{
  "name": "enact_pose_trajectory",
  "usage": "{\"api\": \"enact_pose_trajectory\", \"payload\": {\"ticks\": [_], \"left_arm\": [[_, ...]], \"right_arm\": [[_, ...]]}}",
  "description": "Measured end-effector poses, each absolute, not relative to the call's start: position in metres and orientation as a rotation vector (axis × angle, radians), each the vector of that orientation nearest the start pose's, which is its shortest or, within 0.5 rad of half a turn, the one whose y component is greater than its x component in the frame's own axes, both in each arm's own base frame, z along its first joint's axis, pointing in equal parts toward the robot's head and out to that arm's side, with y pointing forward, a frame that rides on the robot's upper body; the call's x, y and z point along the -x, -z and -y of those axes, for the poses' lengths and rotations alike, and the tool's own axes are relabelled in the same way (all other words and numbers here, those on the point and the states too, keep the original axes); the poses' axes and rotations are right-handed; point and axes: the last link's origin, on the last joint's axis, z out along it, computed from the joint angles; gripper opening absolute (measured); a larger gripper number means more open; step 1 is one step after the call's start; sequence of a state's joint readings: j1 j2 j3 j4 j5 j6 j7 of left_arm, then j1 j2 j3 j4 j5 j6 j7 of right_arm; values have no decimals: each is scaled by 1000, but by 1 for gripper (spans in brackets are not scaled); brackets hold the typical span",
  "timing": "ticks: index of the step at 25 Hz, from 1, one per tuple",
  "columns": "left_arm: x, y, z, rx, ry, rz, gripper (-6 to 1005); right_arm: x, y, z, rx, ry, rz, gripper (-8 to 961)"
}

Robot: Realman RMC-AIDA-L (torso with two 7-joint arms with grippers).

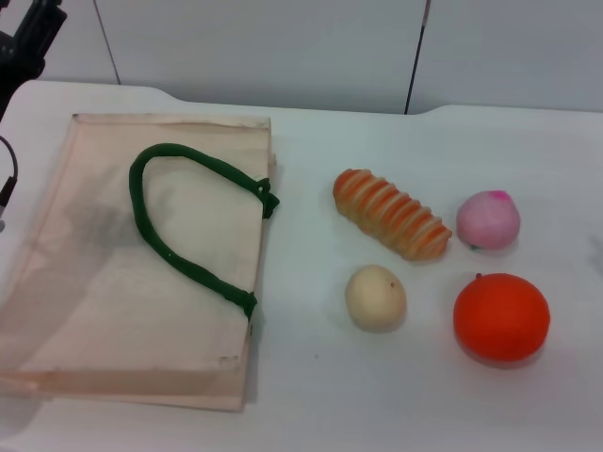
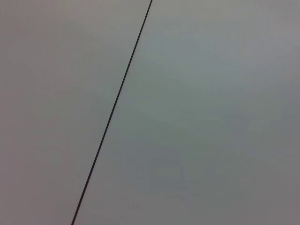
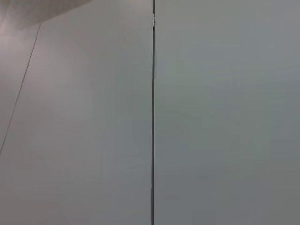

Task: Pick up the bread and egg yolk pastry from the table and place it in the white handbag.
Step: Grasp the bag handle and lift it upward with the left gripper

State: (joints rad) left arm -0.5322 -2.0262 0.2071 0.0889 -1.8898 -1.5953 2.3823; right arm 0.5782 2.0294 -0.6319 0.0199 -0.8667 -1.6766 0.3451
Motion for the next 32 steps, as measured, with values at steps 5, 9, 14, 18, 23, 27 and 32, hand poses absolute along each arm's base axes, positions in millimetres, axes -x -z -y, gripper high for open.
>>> {"api": "enact_pose_trajectory", "payload": {"ticks": [5, 9, 14, 18, 23, 27, 32], "left_arm": [[292, -70, -343, 1530, 1332, 470, 850], [293, -70, -343, 1529, 1334, 472, 849], [294, -71, -343, 1533, 1415, 569, 849], [301, -76, -354, 1573, 1487, 805, 848], [303, -82, -370, 1698, 1499, 1116, 847], [303, -82, -383, 1821, 1350, 1314, 846], [304, -85, -393, 1922, 1100, 1447, 846]], "right_arm": [[-266, -47, -341, 1569, -1158, -144, 892], [-266, -47, -341, 1569, -1158, -145, 892], [-266, -47, -342, 1571, -1154, -147, 892], [-267, -47, -342, 1572, -1150, -151, 892], [-268, -47, -342, 1571, -1147, -152, 892], [-268, -47, -342, 1571, -1147, -151, 892], [-268, -47, -341, 1571, -1145, -151, 892]]}}
